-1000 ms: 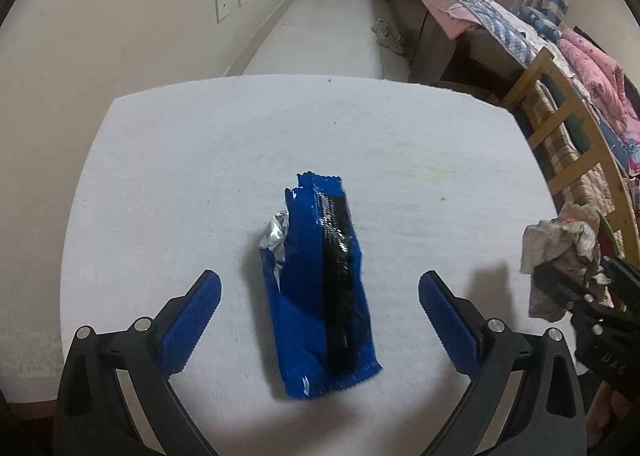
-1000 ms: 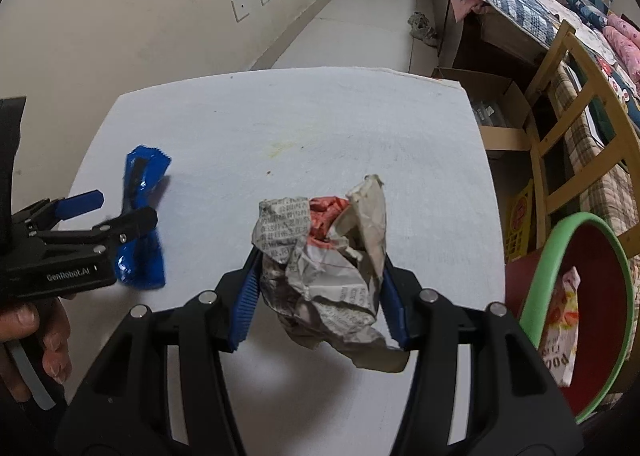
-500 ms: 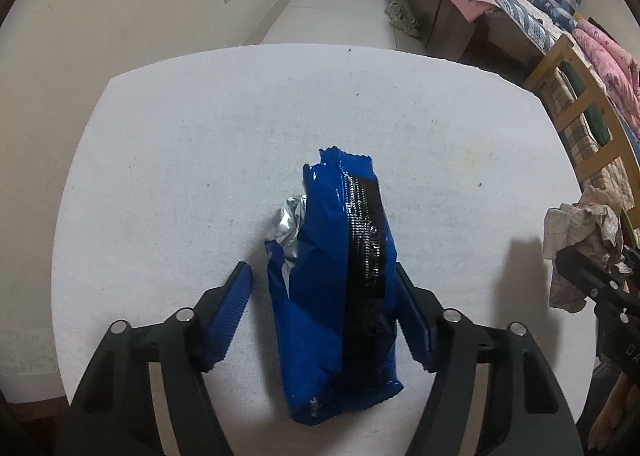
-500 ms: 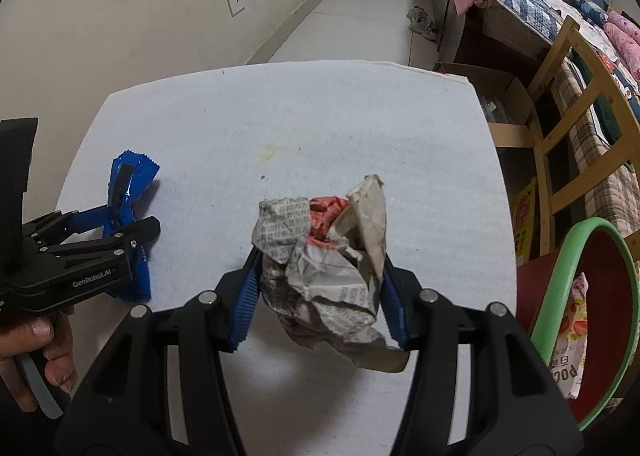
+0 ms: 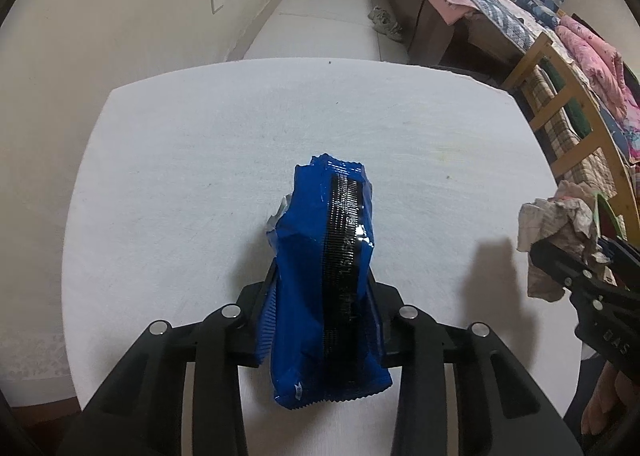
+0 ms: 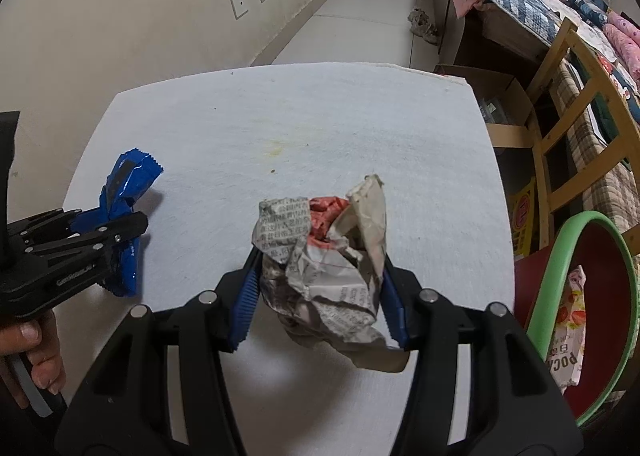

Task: Collect trash
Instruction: 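Carry the blue wrapper and newspaper over the green bin with both grippers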

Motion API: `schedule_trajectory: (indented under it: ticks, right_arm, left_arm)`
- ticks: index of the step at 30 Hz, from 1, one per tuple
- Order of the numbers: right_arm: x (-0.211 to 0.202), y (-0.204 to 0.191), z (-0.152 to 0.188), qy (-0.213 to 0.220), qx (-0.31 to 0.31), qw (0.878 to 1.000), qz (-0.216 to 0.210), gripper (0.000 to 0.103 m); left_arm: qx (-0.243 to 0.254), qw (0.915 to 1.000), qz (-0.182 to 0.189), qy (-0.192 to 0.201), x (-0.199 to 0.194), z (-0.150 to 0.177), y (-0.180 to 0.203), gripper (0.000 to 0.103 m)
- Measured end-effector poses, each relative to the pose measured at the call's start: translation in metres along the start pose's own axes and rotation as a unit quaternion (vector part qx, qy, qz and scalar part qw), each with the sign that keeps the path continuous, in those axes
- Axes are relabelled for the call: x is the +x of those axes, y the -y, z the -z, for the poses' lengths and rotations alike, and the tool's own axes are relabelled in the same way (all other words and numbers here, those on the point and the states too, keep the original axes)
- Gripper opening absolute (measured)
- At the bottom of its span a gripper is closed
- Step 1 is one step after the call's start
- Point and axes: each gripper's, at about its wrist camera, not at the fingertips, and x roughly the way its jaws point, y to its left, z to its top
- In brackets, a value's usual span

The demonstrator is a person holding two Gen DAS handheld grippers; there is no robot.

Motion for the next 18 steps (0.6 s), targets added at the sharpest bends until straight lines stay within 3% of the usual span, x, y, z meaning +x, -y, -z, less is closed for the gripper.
schedule_trajectory:
  ticks: [18]
  right_arm:
    - [-0.049, -0.003, 0.043, 0.021, 0.004, 1.000, -0.009, 0.052]
  left_arm:
    - [0.019, 0.9991, -0.002, 0.037, -0.071, 0.045, 0.010, 0.033]
